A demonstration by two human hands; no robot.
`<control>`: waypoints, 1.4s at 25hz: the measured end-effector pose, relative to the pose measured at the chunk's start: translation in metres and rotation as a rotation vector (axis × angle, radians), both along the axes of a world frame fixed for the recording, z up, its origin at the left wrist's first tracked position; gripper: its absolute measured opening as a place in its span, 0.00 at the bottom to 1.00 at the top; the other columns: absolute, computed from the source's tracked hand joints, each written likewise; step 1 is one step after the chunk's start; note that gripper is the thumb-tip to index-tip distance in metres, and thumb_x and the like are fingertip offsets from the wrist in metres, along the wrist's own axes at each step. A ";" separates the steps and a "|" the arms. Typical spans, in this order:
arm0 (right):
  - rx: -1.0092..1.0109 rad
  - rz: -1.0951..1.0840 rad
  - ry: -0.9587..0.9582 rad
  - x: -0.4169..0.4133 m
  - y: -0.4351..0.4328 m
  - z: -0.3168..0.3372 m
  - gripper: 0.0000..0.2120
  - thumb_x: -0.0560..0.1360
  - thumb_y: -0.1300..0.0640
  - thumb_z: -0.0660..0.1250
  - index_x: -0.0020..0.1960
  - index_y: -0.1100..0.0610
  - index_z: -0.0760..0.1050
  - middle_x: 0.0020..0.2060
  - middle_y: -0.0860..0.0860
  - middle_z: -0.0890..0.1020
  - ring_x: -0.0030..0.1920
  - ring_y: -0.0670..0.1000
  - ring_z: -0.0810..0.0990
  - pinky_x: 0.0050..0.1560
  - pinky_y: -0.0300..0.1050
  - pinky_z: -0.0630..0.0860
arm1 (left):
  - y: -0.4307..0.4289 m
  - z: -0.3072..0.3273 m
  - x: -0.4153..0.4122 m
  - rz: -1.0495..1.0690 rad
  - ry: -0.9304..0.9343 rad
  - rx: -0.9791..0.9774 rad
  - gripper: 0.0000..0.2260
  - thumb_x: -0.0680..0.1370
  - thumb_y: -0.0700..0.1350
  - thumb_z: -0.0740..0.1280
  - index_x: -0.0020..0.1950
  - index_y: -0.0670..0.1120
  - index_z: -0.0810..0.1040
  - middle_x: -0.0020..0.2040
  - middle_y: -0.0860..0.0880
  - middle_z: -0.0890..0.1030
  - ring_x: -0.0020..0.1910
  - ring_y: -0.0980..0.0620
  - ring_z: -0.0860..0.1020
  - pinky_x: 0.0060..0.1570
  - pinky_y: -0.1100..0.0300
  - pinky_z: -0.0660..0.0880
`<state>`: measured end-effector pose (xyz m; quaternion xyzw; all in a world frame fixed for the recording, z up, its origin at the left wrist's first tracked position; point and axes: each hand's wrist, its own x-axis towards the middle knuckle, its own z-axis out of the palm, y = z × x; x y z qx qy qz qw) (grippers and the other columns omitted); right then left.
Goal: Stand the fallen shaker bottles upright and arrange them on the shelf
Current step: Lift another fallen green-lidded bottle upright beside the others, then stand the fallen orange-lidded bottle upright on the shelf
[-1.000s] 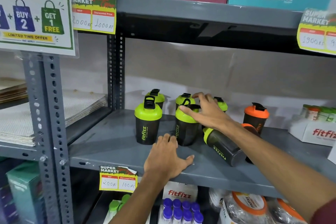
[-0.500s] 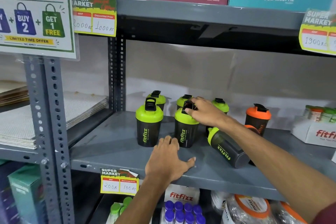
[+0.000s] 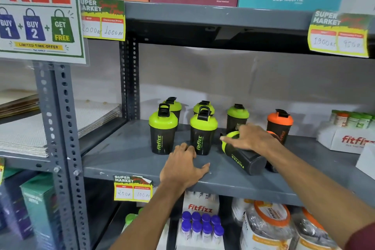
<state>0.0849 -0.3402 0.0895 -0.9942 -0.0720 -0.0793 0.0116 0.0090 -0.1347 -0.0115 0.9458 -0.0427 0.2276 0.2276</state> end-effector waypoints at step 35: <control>0.806 0.185 -0.290 -0.007 -0.015 -0.012 0.19 0.83 0.48 0.56 0.66 0.58 0.74 0.66 0.57 0.77 0.70 0.61 0.69 0.69 0.59 0.63 | -0.048 -0.013 -0.008 -0.048 -0.085 0.337 0.23 0.76 0.68 0.48 0.57 0.54 0.72 0.56 0.54 0.73 0.57 0.51 0.71 0.56 0.50 0.67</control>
